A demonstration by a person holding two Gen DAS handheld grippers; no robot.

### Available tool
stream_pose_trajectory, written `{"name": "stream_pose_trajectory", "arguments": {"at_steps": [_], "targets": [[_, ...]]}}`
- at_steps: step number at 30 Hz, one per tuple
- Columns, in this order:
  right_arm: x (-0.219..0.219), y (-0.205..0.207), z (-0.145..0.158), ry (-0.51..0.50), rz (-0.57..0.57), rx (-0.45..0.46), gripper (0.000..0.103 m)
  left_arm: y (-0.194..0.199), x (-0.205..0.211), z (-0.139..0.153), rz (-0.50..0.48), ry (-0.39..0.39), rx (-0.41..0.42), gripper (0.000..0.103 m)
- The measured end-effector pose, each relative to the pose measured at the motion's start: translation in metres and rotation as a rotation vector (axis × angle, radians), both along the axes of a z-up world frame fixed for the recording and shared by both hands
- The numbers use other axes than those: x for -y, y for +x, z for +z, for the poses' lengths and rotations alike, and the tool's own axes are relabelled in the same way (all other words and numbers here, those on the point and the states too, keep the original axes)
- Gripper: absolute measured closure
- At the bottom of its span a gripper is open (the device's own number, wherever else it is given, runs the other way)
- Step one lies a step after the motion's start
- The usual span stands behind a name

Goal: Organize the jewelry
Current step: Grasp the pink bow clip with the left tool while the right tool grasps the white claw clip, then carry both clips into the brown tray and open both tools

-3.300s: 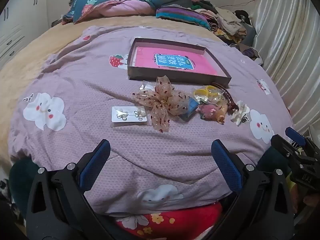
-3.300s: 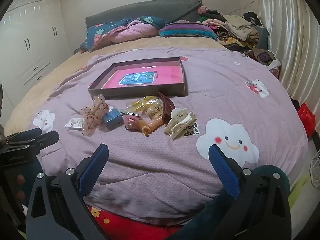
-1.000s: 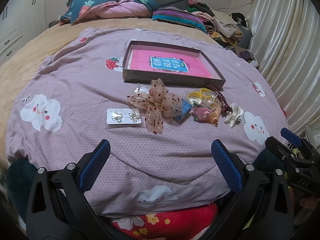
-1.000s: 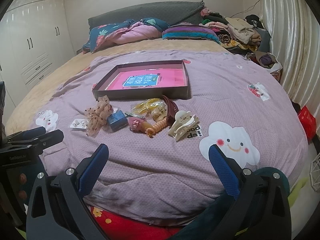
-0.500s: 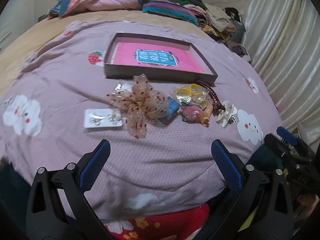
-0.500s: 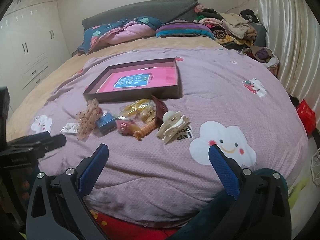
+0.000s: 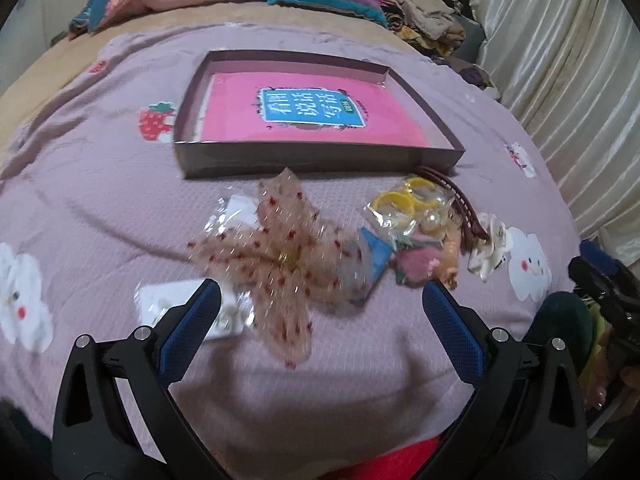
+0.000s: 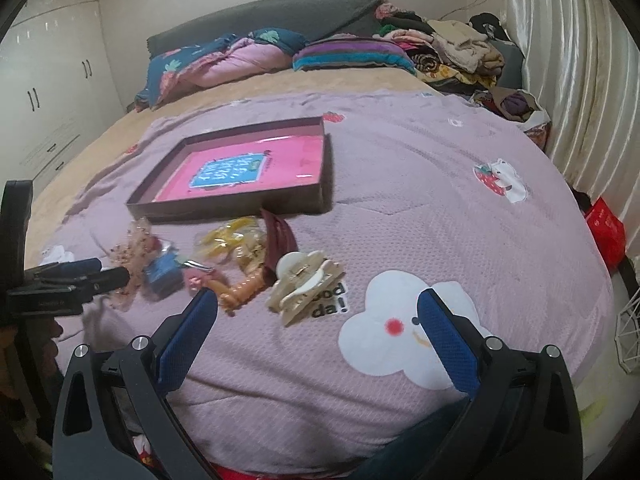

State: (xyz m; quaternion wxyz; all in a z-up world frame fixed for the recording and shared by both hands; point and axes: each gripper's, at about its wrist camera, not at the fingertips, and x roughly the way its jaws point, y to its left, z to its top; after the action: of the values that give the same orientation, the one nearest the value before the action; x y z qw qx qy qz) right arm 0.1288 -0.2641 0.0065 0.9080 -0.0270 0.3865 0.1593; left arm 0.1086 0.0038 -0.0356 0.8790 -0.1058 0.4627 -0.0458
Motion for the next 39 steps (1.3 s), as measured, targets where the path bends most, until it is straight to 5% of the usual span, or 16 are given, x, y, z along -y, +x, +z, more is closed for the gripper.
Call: {"name": "stream_pose_trajectory", "arguments": {"at_steps": [7,14,18,22,27,31,39], "targets": [[0.005,0.02,-0.02,-0.001,-0.027,-0.06,0.004,0.016,-0.011,-0.016,-0.006,-0.017,-0.042,0.037],[-0.005,0.038,-0.037,0.001,-0.012,-0.117,0.004,0.021,-0.012,-0.018,-0.033,-0.045,-0.018,0.081],[-0.014,0.049,-0.049,-0.004,-0.007,-0.153,0.004,0.024,-0.009,-0.01,-0.049,-0.026,0.006,0.093],[-0.017,0.06,-0.057,0.054,-0.008,-0.192,0.008,0.028,-0.01,-0.006,-0.048,-0.037,0.019,0.096],[-0.021,0.072,-0.068,0.11,0.01,-0.252,0.055,0.033,-0.012,0.003,-0.049,-0.058,0.047,0.098],[-0.015,0.066,-0.063,0.127,0.016,-0.213,0.072,0.038,-0.012,0.013,-0.051,-0.05,0.068,0.103],[0.005,0.058,-0.039,0.085,-0.034,-0.067,0.074,0.047,-0.013,0.03,-0.055,-0.059,0.107,0.103]]}}
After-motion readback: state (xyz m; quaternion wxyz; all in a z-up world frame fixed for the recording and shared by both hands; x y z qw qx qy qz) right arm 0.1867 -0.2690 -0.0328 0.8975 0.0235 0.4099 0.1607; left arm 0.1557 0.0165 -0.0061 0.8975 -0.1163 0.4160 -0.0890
